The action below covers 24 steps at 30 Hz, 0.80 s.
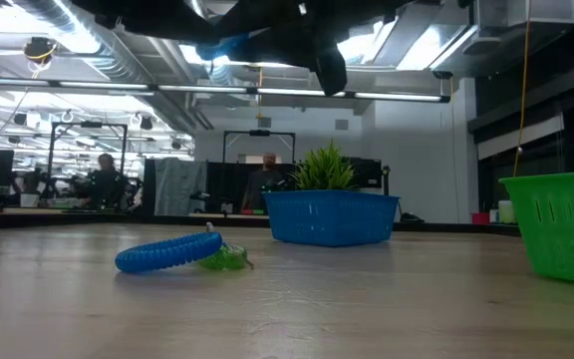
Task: Sort spring keychains
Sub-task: Put the blue spring keychain into the blue bin
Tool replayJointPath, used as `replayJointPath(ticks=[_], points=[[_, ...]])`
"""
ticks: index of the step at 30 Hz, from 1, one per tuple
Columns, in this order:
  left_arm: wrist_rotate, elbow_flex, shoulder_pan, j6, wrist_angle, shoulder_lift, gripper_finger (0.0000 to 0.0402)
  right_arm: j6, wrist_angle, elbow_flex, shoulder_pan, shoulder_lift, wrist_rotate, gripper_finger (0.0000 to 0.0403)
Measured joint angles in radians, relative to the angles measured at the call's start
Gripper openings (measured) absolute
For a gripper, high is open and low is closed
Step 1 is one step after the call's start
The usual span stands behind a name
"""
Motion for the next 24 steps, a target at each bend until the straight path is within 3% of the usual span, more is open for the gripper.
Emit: replayJointPath(ticks=[6, 12, 14, 19, 24], points=[[0.037, 0.000, 0.000, 0.000, 0.002, 0.000, 0.0016, -0.027, -0.001, 0.000, -0.003, 0.000, -0.017, 0.0119], [0.056, 0.000, 0.000, -0.011, 0.005, 0.000, 0.0024, -0.046, -0.042, 0.000, -0.003, 0.000, -0.067, 0.0041], [0.100, 0.000, 0.000, -0.023, 0.005, 0.000, 0.0026, -0.050, -0.052, 0.000, -0.003, 0.000, -0.079, 0.0020], [0.222, 0.000, 0.018, -0.099, 0.004, 0.000, 0.0028, -0.047, -0.083, 0.000, -0.002, 0.000, -0.081, 0.0032], [0.433, 0.000, 0.067, -0.234, -0.036, 0.000, 0.0047, -0.025, -0.132, 0.000, -0.002, 0.000, -0.083, 0.0020]])
